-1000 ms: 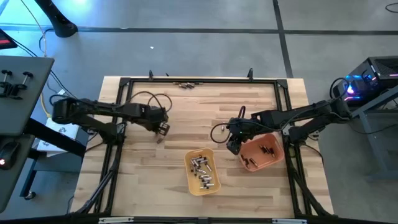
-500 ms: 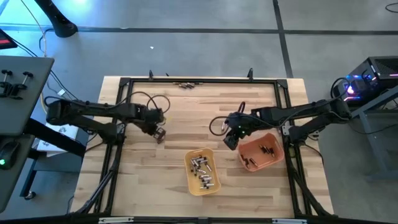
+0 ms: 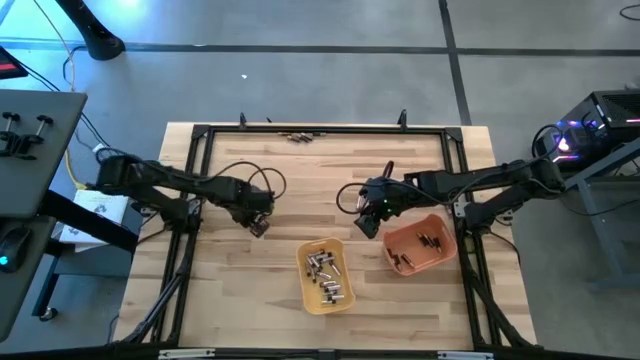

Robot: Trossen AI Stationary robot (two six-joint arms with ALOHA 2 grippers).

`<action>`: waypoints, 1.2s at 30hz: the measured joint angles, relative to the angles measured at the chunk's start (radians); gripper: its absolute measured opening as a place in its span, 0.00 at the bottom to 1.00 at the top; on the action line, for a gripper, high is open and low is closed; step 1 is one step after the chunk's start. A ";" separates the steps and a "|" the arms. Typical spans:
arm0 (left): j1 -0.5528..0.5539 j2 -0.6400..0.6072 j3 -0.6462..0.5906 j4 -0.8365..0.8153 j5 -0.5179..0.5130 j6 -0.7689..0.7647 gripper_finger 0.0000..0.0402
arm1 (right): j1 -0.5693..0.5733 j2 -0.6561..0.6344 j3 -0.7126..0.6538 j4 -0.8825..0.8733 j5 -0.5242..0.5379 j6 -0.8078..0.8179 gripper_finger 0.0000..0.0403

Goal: Sort batteries
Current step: Put the black battery into the orange bin

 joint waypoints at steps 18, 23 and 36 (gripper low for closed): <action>0.052 0.050 0.338 -0.086 -0.161 0.091 0.00 | -0.011 0.000 0.000 0.051 0.008 -0.037 0.47; 0.118 -0.060 0.287 -0.387 -0.418 -0.096 0.00 | -0.034 0.000 0.000 0.051 0.008 -0.037 0.47; 0.239 -0.218 0.010 -0.280 -0.283 -0.271 0.00 | -0.108 0.017 0.000 0.169 -0.051 -0.038 0.47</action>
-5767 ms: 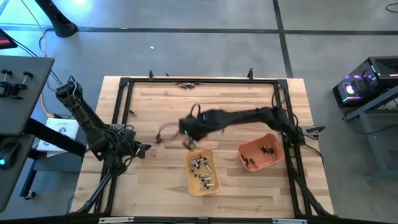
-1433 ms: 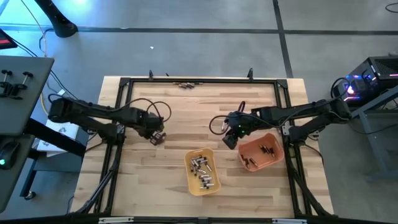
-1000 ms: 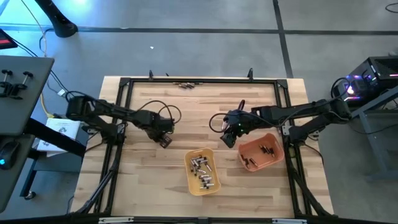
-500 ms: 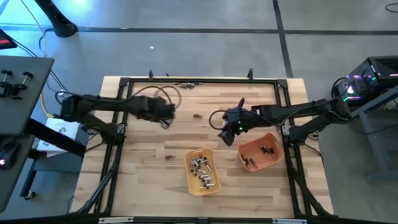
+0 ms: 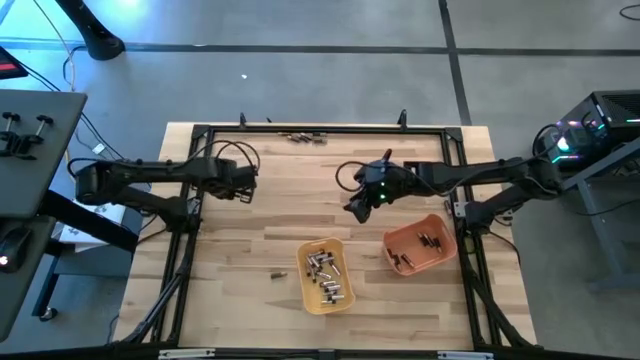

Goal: Sort batteries
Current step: Put the black battery into the orange bin, then adjust the black battery

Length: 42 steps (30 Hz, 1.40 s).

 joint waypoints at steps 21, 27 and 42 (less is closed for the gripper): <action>0.277 0.333 -0.003 -0.008 -0.257 0.392 0.00 | -0.041 0.135 0.002 0.225 -0.165 0.045 0.47; 0.295 0.361 -0.013 -0.016 -0.246 0.422 0.00 | -0.035 0.134 0.025 0.228 -0.177 0.041 0.47; 0.376 0.360 -0.036 0.051 -0.171 0.445 0.00 | -0.026 0.134 0.025 0.225 -0.181 0.045 0.47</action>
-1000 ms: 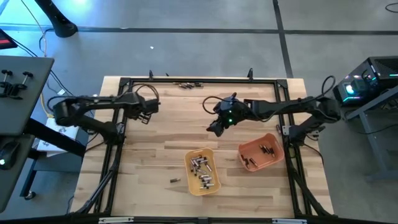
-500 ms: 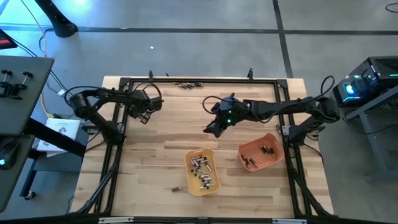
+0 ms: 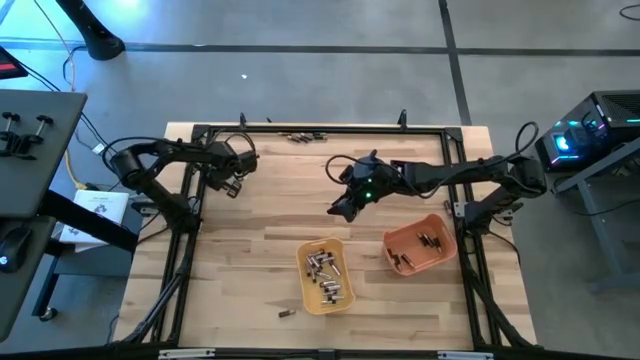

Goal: Sort batteries
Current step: Adjust the black battery

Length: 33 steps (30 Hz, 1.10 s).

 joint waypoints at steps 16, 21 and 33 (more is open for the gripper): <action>-0.011 0.003 0.067 0.135 0.104 -0.086 0.00 | 0.052 0.000 0.000 -0.003 -0.003 -0.008 0.47; -0.108 0.001 0.198 0.248 0.172 -0.063 0.00 | 0.046 -0.001 0.000 -0.008 0.000 -0.026 0.47; -0.428 -0.080 0.190 -0.182 0.118 -0.325 0.00 | 0.040 -0.001 0.000 -0.008 -0.028 -0.026 0.47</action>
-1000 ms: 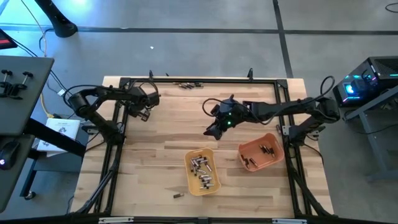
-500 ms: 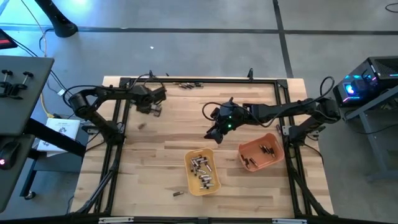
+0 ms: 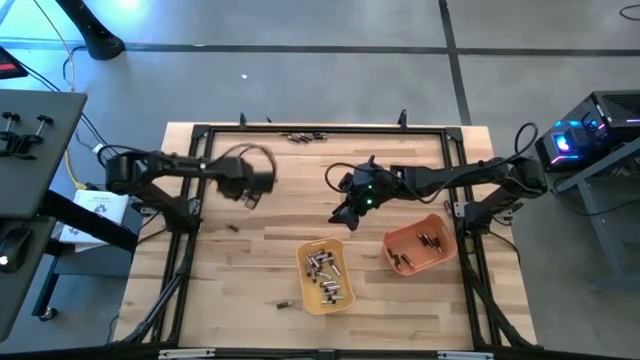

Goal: Sort batteries
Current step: Adjust the black battery

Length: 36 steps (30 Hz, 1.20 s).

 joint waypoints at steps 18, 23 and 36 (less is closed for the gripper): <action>-0.286 0.006 -0.145 0.063 0.143 -0.198 0.00 | -0.026 0.000 0.000 0.004 0.002 -0.028 0.47; -0.324 0.009 -0.145 0.071 0.299 -0.188 0.00 | -0.026 0.000 0.000 0.004 0.001 -0.045 0.47; -0.603 0.008 -0.091 -0.004 0.574 -0.330 0.00 | -0.026 0.000 0.000 0.004 0.018 -0.071 0.47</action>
